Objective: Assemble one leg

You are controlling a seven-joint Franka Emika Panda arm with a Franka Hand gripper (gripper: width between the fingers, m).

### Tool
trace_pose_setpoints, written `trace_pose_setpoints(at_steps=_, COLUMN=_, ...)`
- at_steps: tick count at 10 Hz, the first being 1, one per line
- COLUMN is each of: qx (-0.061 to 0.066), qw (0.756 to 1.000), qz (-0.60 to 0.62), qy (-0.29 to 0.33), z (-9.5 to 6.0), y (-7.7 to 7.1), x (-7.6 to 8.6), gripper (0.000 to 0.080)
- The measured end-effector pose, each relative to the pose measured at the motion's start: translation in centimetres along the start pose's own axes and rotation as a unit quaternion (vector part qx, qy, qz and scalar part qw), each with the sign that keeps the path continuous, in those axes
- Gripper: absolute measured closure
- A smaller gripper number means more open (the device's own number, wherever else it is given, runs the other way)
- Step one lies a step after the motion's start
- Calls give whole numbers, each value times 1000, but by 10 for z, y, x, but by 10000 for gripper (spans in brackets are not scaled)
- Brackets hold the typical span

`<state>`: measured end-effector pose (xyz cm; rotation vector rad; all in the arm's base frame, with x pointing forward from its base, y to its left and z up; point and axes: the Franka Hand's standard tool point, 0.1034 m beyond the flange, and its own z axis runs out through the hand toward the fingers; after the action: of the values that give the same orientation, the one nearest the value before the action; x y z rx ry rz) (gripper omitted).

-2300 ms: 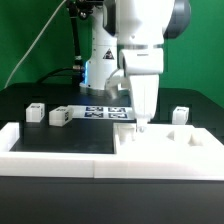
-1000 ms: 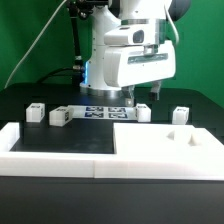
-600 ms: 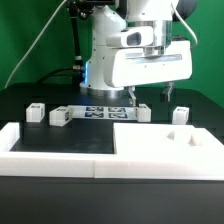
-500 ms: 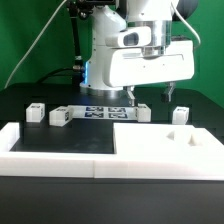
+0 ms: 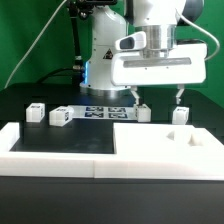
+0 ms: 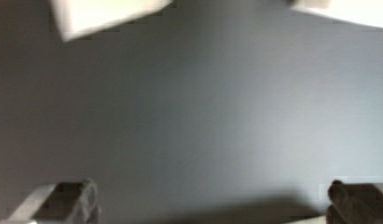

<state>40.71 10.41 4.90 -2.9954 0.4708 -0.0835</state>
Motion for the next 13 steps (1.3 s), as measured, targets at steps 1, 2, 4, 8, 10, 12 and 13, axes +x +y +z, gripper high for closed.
trace_pose_setpoints(at_steps=1, qx=2, qw=1000, qz=27, qy=-2, z=1, y=-7, x=-4, gripper=150)
trace_pose_setpoints(at_steps=2, qx=4, qw=997, qz=80, qy=-3, z=2, y=-12, x=-8, gripper=150)
trace_pose_setpoints(at_steps=4, qx=9, qw=993, qz=119, qy=2, z=4, y=-15, x=-9, gripper=150)
trace_pose_setpoints(at_steps=8, qx=3, qw=994, qz=102, qy=-23, z=6, y=-18, x=-15, gripper=150)
trace_pose_setpoints(at_steps=10, qx=-7, qw=992, qz=86, qy=-89, z=4, y=-22, x=-19, gripper=150)
trace_pose_setpoints(at_steps=12, qx=-1, qw=987, qz=65, qy=-147, z=0, y=-28, x=-17, gripper=150)
trace_pose_setpoints(at_steps=13, qx=5, qw=980, qz=70, qy=-189, z=0, y=-27, x=-16, gripper=150)
